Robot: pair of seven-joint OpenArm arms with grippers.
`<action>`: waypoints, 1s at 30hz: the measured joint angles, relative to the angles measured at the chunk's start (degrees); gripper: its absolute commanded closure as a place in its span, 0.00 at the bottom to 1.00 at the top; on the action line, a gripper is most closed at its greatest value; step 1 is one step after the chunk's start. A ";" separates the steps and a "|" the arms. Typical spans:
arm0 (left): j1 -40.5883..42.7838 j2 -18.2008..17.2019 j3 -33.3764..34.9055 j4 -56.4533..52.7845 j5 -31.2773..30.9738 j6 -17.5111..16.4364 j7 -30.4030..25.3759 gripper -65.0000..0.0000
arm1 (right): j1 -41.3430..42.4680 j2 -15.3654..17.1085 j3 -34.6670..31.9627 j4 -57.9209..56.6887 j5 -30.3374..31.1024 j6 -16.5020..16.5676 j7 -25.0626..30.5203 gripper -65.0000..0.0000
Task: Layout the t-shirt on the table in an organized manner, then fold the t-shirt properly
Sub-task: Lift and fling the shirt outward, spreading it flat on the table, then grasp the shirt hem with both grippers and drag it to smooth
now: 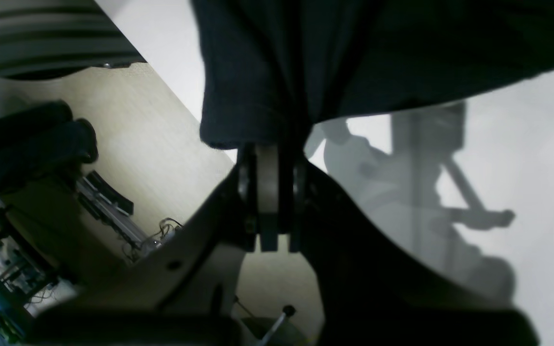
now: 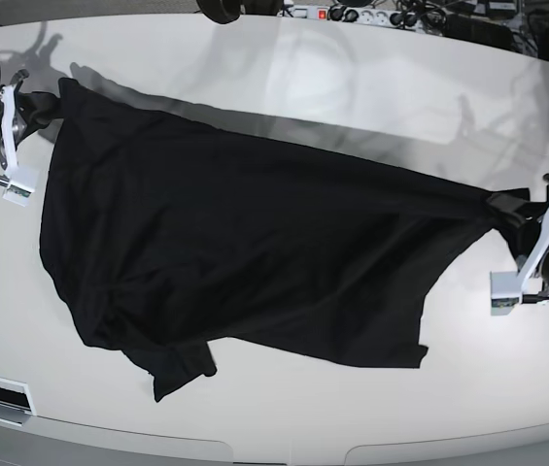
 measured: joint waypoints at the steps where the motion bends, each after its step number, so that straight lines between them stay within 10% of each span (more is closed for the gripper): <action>1: 0.94 -1.05 -0.09 0.39 -0.22 0.00 0.02 1.00 | -0.66 0.00 0.00 0.00 0.98 0.00 0.07 1.00; 6: 9.44 -3.82 0.09 0.57 0.07 0.00 0.59 0.97 | -4.22 -0.17 -0.07 -0.02 3.48 0.00 -0.13 0.84; 9: 12.24 -3.63 0.07 0.59 0.11 0.00 0.46 0.58 | -3.45 -0.13 -0.04 -0.02 6.88 0.02 0.00 0.42; 11: 12.83 -3.65 0.04 0.61 0.11 0.02 0.44 0.42 | -3.19 -0.13 -0.04 -0.02 9.94 0.00 -0.02 0.35; 21: 9.68 -4.90 -2.91 0.55 15.21 1.95 -7.32 0.41 | 1.31 -5.49 0.20 -0.02 1.51 0.00 0.22 0.37; 24: 9.88 -3.56 -7.06 0.33 18.82 3.50 -9.20 0.41 | 4.48 -9.42 0.20 -0.02 -4.20 0.00 3.43 0.57; 28: 10.01 0.87 -13.79 -2.14 21.44 3.63 -12.70 0.92 | 8.63 -13.33 0.22 -0.02 -12.55 -0.02 5.66 0.96; 30: 10.54 4.02 -16.33 -4.94 24.94 5.11 -14.25 1.00 | 10.45 -15.10 0.20 -0.02 -15.98 0.00 8.79 1.00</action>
